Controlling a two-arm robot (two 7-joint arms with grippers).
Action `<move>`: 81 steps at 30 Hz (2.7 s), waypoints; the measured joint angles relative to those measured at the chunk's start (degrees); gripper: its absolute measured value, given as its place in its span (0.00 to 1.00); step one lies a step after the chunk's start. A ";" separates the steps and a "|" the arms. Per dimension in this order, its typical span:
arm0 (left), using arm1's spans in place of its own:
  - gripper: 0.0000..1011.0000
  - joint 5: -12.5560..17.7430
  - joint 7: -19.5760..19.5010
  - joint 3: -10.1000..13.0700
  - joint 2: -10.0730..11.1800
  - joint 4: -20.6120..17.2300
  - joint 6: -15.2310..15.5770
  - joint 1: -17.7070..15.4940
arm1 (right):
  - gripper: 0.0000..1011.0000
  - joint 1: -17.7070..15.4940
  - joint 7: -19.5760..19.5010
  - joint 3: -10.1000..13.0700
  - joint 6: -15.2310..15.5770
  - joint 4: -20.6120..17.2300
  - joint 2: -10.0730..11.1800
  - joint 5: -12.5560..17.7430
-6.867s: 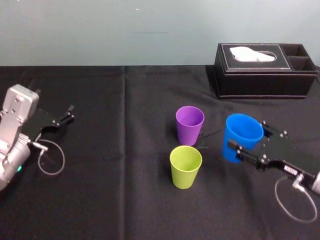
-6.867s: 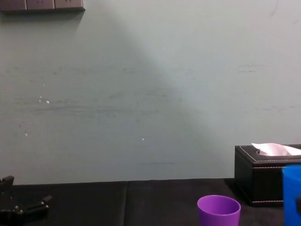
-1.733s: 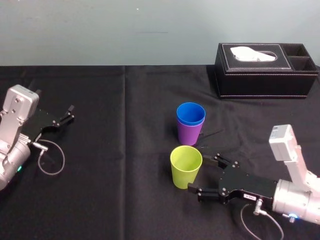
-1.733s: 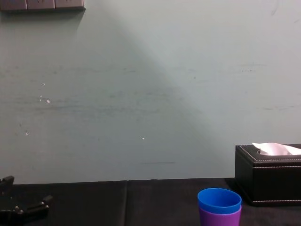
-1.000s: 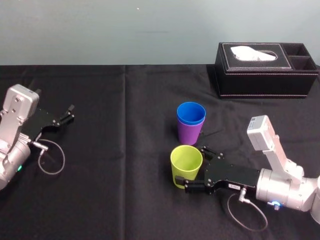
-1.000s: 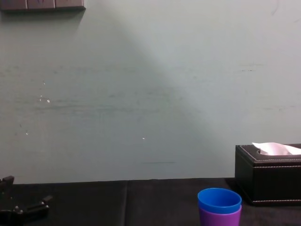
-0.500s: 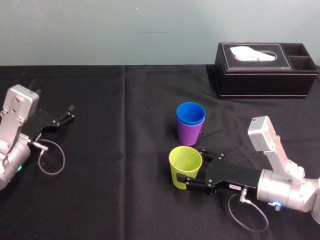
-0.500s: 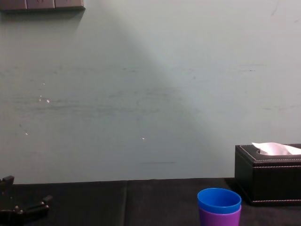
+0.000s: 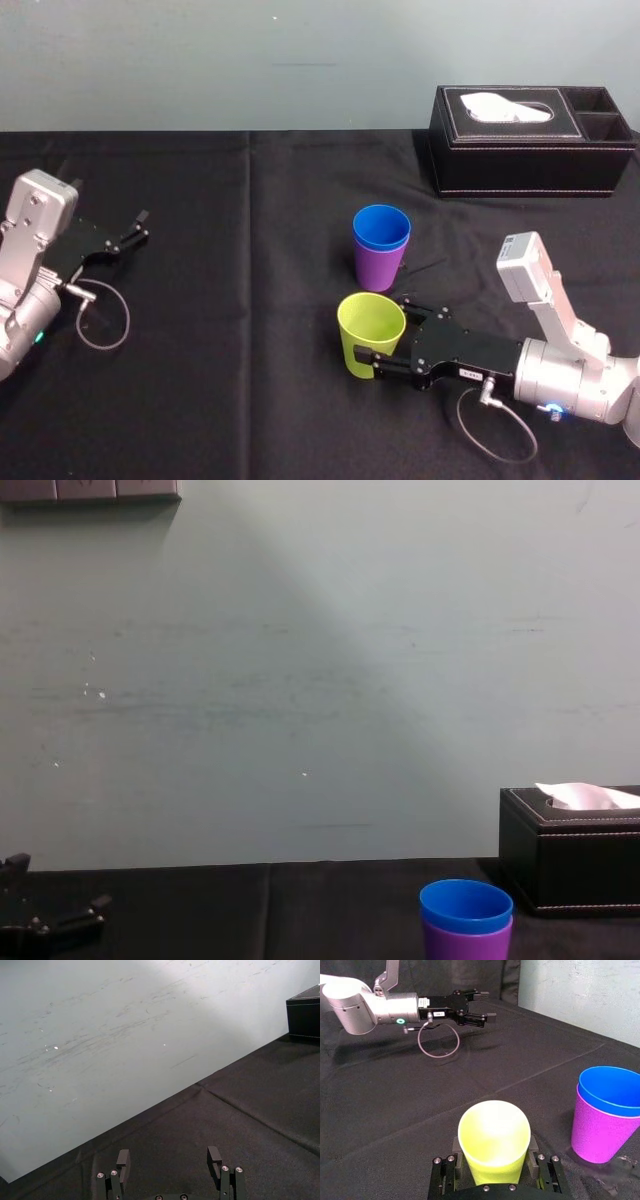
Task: Stack the three plastic cups sequentially using one hand.
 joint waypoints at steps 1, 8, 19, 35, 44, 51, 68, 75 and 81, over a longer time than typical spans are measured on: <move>1.00 0.00 0.00 0.00 0.00 0.00 0.00 0.00 | 0.73 0.00 0.00 0.01 0.00 -0.01 0.01 0.00; 1.00 0.00 0.00 0.00 0.00 0.00 0.00 0.00 | 0.73 -2.56 -3.02 1.73 1.56 -5.71 2.15 0.38; 1.00 0.00 0.00 0.00 0.00 0.00 0.00 0.00 | 0.73 -6.06 -10.04 7.60 9.26 -16.53 6.06 3.43; 1.00 0.00 0.00 0.00 0.00 0.00 0.00 0.00 | 0.73 -1.07 -11.71 9.58 13.61 -16.45 5.24 6.95; 1.00 0.00 0.00 0.00 0.00 0.00 0.00 0.00 | 0.73 4.86 -11.79 7.88 14.83 -12.63 3.03 7.57; 1.00 0.00 0.00 0.00 0.00 0.00 0.00 0.00 | 0.73 9.41 -11.31 5.73 15.39 -8.03 1.21 7.47; 1.00 0.00 0.00 0.00 0.00 0.00 0.00 0.00 | 0.73 14.80 -9.77 1.28 15.18 0.27 -2.14 5.24; 1.00 0.00 0.00 0.00 0.00 0.00 0.00 0.00 | 0.73 15.26 -9.13 0.64 14.68 1.77 -2.64 4.79; 1.00 0.00 0.00 0.00 0.00 0.00 0.00 0.00 | 0.73 15.54 -8.61 0.25 14.18 3.31 -3.14 4.55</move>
